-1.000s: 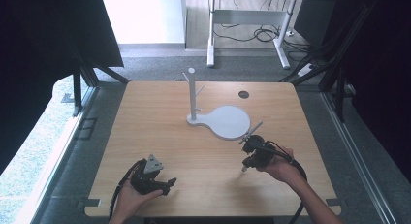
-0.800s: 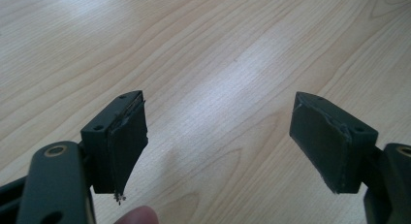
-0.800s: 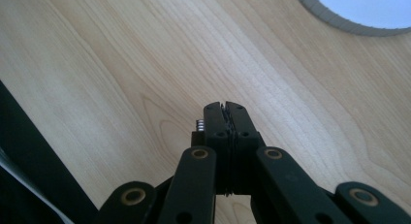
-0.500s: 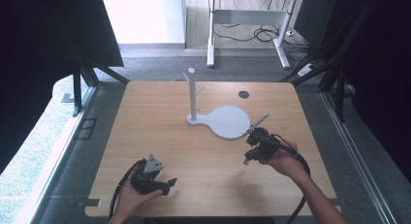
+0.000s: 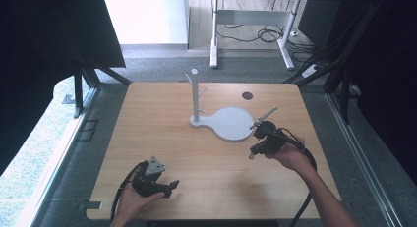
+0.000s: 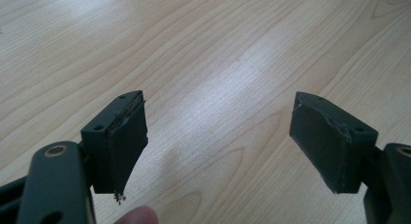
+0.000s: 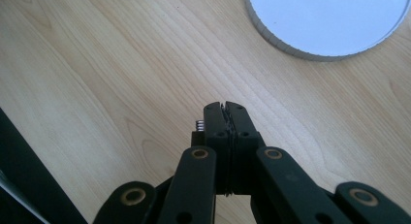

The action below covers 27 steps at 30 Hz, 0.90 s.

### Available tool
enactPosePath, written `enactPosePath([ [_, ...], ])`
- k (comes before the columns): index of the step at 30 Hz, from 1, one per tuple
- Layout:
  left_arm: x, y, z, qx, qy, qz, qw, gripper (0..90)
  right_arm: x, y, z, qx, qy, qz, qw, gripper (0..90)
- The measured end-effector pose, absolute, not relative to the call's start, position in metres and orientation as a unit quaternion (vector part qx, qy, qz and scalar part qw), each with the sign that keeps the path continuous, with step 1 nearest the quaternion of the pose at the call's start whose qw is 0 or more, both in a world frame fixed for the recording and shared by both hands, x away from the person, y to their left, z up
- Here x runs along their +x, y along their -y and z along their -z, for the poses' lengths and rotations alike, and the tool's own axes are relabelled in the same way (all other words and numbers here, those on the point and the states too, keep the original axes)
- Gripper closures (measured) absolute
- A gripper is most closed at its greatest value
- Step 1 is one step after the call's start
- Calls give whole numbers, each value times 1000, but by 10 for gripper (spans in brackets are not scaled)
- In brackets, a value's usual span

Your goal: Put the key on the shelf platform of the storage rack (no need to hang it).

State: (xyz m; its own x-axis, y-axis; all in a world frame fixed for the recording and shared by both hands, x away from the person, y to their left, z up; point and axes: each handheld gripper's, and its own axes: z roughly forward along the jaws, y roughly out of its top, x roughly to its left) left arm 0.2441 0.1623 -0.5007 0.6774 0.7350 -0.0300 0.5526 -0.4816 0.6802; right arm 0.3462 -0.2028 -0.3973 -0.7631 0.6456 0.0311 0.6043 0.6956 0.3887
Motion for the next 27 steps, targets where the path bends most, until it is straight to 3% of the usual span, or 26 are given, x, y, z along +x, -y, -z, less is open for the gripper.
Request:
enactPosePath([
  [27, 244, -163, 501, 850, -380, -132, 339, 216, 376, 200, 394, 343, -918, -191, 53, 898],
])
